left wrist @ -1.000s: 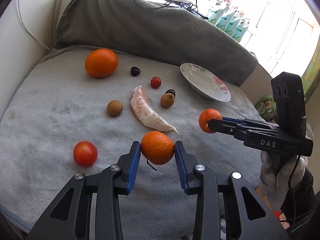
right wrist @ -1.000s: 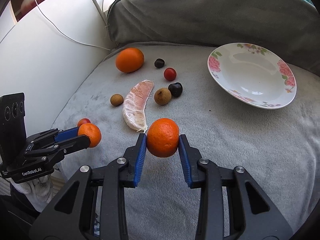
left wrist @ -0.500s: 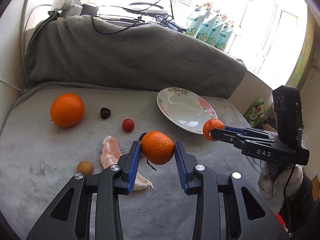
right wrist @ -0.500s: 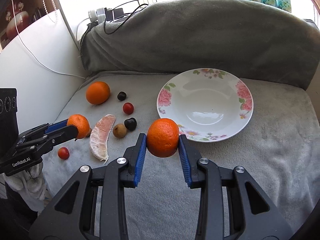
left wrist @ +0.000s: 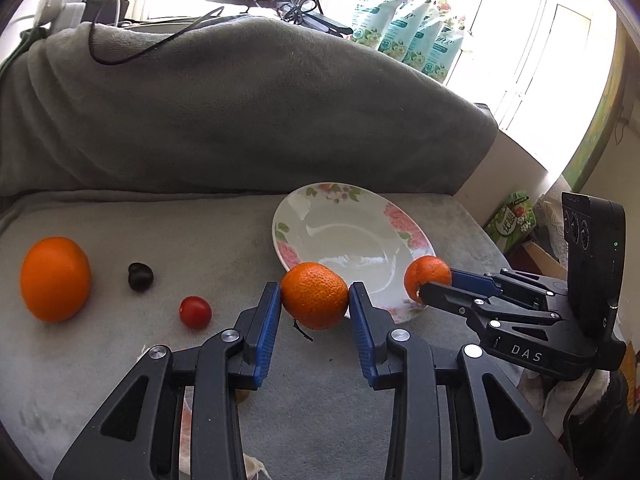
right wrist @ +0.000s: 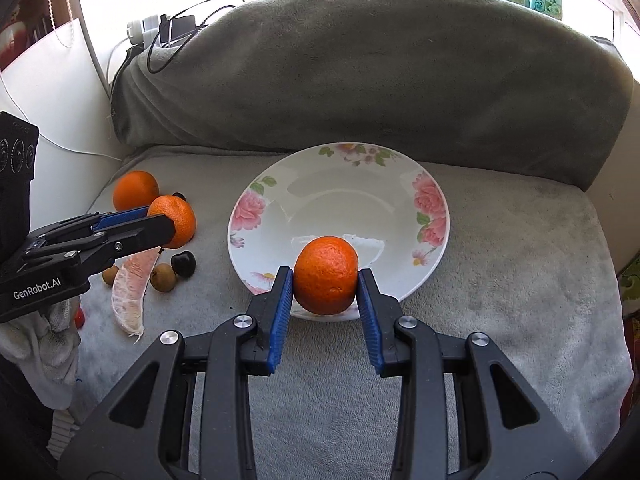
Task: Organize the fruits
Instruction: 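Carry both held tangerines over the white rose-patterned plate, then open the left tool over the plate while the right tool releases its tangerine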
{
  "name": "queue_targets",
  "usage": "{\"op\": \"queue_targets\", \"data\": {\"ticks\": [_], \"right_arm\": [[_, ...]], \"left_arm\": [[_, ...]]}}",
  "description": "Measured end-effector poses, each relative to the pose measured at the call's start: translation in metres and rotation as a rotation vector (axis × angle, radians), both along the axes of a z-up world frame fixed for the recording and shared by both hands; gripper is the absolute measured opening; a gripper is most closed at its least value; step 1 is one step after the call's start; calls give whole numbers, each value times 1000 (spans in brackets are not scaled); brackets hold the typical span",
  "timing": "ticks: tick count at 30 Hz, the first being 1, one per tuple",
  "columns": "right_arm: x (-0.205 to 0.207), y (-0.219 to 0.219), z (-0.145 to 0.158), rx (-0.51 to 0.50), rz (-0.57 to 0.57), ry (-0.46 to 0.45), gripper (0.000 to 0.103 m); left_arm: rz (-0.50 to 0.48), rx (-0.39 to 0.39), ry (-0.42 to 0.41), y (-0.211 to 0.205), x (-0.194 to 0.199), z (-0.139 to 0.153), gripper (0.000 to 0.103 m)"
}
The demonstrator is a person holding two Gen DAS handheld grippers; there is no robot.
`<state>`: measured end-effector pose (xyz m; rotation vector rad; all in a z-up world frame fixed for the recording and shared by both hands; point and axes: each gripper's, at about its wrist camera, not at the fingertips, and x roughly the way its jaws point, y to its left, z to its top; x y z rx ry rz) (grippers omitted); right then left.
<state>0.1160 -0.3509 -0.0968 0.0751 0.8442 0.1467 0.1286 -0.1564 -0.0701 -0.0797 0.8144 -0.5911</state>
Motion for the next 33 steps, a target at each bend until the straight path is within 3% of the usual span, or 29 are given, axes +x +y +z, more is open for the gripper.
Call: {"op": "queue_targets", "data": {"ticks": [18, 19, 21, 22, 23, 31, 33], "right_arm": [[5, -5, -5, -18, -24, 12, 35], [5, -6, -5, -21, -28, 8, 36], [4, -6, -3, -29, -33, -1, 49], [3, -6, -2, -31, -35, -9, 58], [2, -7, 0, -34, -38, -17, 60], [-4, -9, 4, -43, -59, -31, 61], [-6, -9, 5, -43, -64, -34, 65]], "left_arm": [[-25, 18, 12, -21, 12, -5, 34], [-25, 20, 8, -21, 11, -4, 34], [-26, 21, 2, -21, 10, -3, 41], [-25, 23, -1, -21, 9, -3, 48], [-20, 26, -4, -20, 9, -2, 53], [-4, 32, -13, -13, 6, 1, 53], [3, 30, -17, -10, 5, 3, 53]]}}
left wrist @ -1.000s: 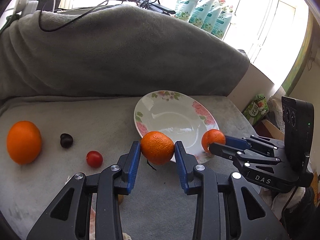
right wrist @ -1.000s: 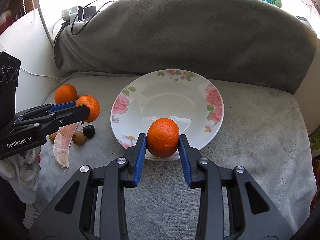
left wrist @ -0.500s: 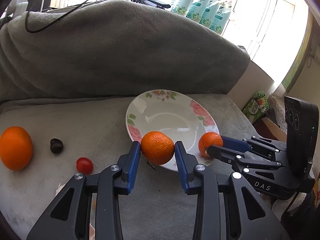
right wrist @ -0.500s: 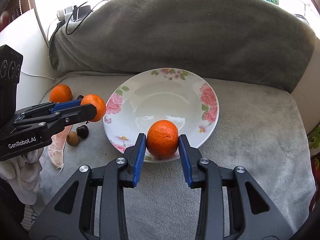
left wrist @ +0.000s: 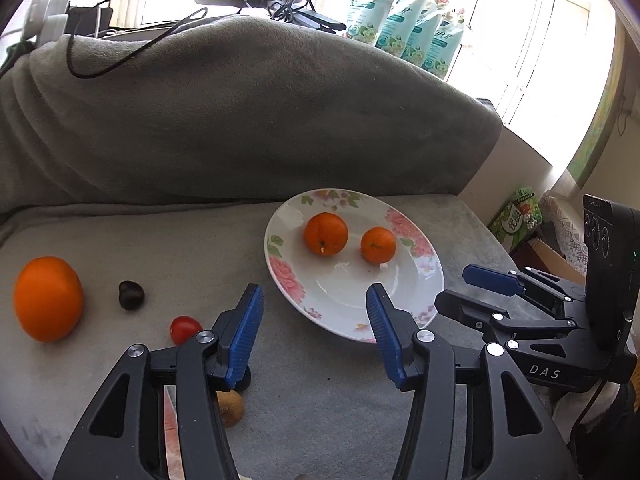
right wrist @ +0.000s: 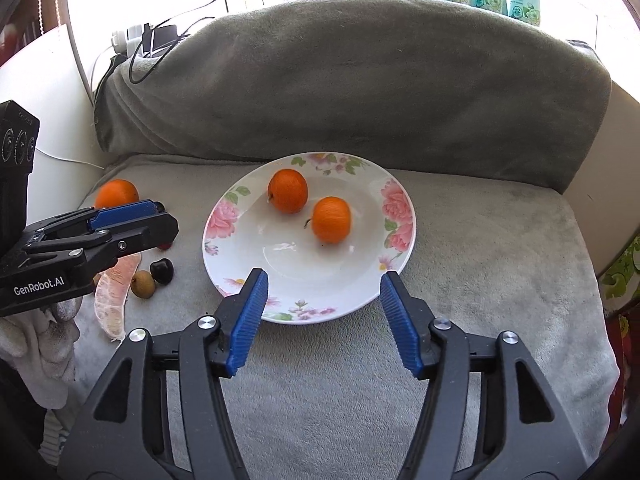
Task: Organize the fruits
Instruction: 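Open the left tool over the plate while the right tool releases its tangerine, then move both tools to the peeled pink pomelo segment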
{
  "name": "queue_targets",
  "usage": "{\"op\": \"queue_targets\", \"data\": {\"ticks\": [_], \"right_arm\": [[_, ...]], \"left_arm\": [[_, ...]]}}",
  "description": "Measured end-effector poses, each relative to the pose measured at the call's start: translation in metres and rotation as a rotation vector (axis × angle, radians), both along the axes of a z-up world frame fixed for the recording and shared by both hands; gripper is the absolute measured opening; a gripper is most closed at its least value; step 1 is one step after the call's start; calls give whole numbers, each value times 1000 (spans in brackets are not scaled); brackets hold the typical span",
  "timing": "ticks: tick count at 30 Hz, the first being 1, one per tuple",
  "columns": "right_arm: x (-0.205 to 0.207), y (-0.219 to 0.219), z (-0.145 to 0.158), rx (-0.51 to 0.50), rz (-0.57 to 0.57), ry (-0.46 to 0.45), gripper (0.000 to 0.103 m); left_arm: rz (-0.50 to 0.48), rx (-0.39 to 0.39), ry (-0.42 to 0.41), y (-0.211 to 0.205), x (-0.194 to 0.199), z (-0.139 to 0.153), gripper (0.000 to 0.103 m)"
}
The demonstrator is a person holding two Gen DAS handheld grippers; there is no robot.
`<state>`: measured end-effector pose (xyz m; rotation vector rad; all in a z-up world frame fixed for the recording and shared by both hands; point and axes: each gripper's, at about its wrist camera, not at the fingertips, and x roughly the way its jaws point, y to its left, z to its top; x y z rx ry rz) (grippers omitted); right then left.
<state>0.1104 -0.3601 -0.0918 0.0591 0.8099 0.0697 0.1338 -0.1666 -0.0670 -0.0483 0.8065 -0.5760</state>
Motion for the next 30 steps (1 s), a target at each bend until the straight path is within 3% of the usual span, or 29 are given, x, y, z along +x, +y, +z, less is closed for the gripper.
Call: {"op": "queue_targets", "data": {"ticks": [2, 22, 30], "right_arm": [[-3, 1, 2, -2, -4, -11, 74], [-16, 44, 15, 15, 115, -50, 74], [-24, 81, 8, 2, 232, -21, 74]], "left_arm": [[6, -2, -5, 4, -2, 2, 53], [129, -4, -54, 68, -15, 23, 53], [176, -1, 6, 106, -9, 11, 53]]}}
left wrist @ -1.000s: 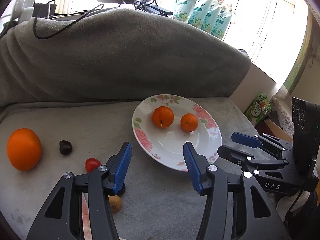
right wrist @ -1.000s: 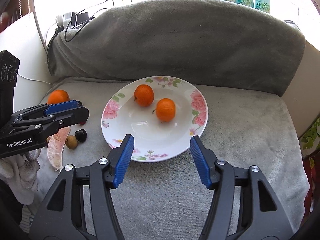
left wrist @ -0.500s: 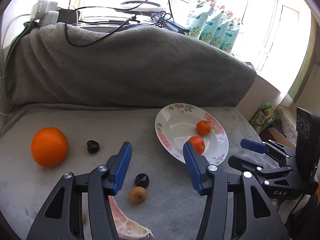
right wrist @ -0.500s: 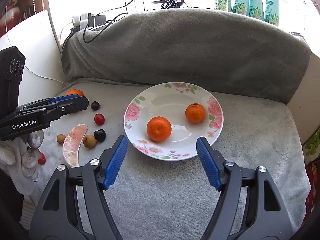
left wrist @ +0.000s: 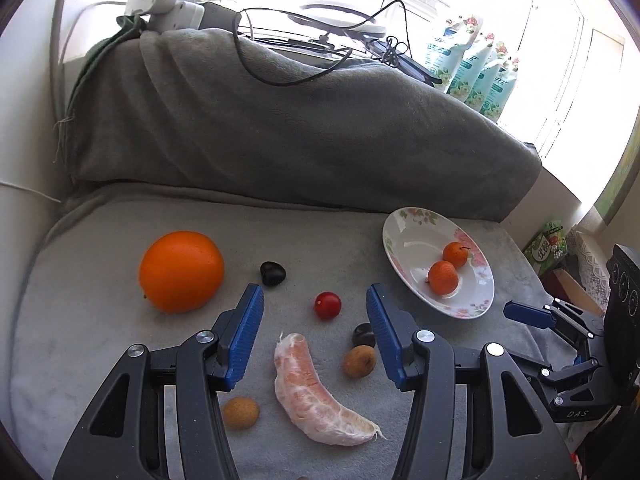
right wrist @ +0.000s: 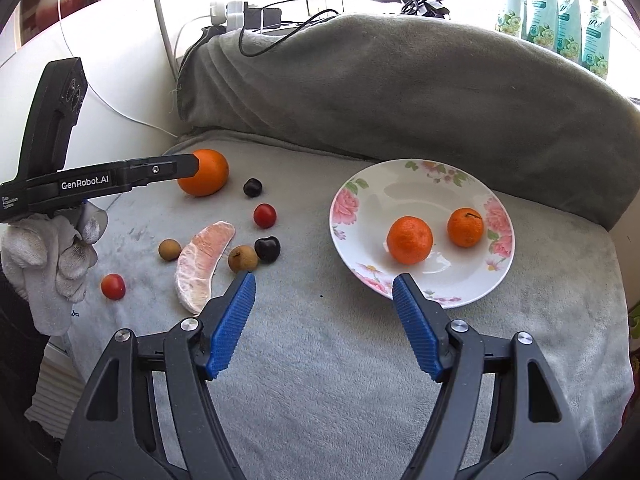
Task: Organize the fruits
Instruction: 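Move both tools to the peeled pink pomelo segment, then grasp the pomelo segment with the right tool while the left tool grips its other end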
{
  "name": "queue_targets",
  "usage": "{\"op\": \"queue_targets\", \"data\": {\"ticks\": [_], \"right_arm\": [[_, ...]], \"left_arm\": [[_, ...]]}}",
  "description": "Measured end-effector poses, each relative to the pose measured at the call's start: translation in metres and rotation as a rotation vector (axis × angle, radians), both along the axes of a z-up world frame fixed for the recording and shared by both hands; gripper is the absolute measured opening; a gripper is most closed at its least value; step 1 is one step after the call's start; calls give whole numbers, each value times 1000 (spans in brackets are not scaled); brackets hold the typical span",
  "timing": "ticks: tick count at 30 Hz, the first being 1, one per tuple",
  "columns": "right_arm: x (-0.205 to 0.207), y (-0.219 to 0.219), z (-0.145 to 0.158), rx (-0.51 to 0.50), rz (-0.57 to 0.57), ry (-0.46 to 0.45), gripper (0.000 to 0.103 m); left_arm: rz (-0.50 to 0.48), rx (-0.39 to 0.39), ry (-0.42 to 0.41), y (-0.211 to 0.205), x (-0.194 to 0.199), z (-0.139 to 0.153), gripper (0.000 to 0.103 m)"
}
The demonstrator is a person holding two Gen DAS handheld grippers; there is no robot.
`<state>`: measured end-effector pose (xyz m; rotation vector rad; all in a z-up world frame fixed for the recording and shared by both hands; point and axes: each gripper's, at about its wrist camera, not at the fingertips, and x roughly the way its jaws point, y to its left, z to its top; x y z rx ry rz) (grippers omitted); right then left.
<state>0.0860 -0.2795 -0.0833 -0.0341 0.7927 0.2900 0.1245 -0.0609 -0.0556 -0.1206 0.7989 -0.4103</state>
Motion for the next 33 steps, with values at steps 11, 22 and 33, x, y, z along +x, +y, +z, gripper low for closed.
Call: {"op": "queue_targets", "data": {"ticks": [11, 22, 33], "right_arm": [[-5, 53, -20, -12, 145, 64, 74], [-6, 103, -41, -63, 273, 102, 60], [5, 123, -58, -103, 319, 121, 42]], "left_arm": [[-63, 9, 161, 15, 6, -29, 48], [-126, 67, 340, 11, 23, -46, 41], [-136, 62, 467, -2, 39, -59, 38]]}}
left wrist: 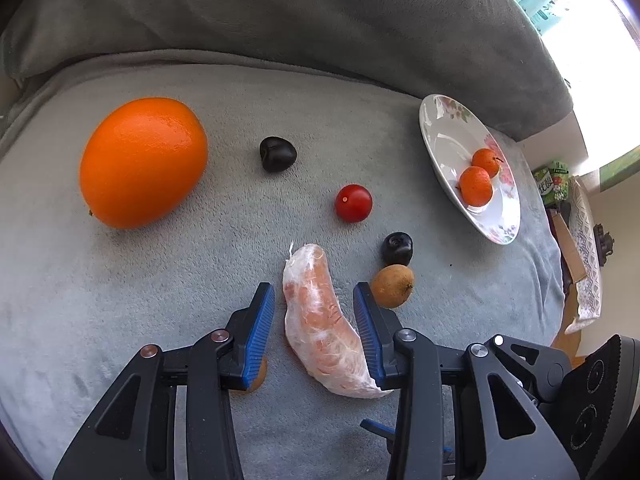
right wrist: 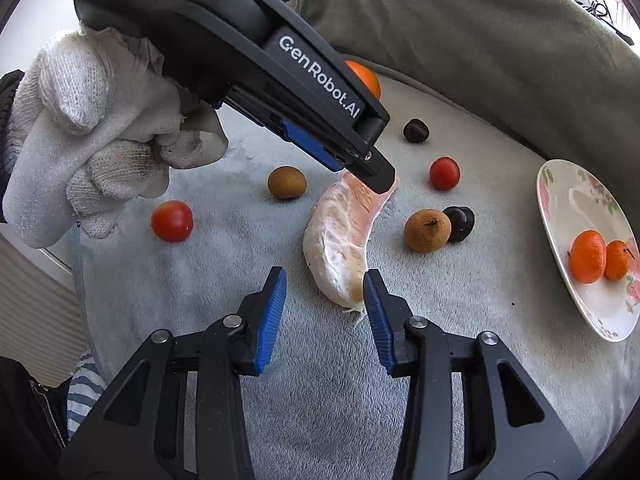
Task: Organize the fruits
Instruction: 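Grasp the pomelo segment with the right tool while the left tool grips its other end, then carry the pomelo segment with both tools and lower it onto the plate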
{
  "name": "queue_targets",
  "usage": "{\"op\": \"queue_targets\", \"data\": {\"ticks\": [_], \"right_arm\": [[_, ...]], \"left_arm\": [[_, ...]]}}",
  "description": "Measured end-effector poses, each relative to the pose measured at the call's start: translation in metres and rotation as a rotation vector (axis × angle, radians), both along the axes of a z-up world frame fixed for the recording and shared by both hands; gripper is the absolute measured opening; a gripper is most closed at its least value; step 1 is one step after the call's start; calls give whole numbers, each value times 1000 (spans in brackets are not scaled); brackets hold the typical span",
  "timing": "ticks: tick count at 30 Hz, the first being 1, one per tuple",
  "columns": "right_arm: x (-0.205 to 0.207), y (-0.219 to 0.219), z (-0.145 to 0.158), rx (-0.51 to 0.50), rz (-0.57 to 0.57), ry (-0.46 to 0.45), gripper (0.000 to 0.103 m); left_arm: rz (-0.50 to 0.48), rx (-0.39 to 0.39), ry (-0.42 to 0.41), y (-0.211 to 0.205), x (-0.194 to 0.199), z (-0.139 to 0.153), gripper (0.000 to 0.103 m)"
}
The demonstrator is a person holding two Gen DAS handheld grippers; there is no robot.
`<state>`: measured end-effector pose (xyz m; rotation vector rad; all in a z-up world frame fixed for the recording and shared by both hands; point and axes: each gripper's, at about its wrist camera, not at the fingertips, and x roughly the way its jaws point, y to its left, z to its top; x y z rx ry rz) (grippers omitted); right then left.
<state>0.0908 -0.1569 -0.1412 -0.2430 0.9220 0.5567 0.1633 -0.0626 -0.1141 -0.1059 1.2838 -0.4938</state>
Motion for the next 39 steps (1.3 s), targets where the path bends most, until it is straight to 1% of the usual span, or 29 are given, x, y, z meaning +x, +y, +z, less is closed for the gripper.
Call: {"op": "queue_targets", "data": {"ticks": [5, 7, 8, 13, 15, 18, 22, 30, 39], "right_arm": [[5, -1, -6, -9, -7, 2, 40], [6, 0, -8, -20, -6, 0, 39], [5, 2, -9, -26, -6, -4, 38], [9, 8, -11, -60, 2, -20, 37], [9, 10, -12, -67, 5, -24, 36], [11, 11, -12, -73, 7, -29, 32], [15, 11, -10, -63, 6, -24, 31], [3, 10, -6, -68, 12, -46, 30], [-10, 9, 3, -70, 10, -94, 30]], "left_arm": [[1, 11, 13, -2, 2, -2, 38], [-5, 29, 15, -4, 2, -4, 37], [-4, 36, 17, -4, 2, -5, 33], [-15, 69, 13, -8, 0, -10, 27], [-12, 63, 10, -7, 0, -11, 27], [-12, 63, 2, -6, -1, -11, 27], [-14, 72, -15, -8, -4, -10, 26], [-5, 56, -17, -5, -4, -9, 26], [-7, 43, -52, -4, -8, 9, 26]]}}
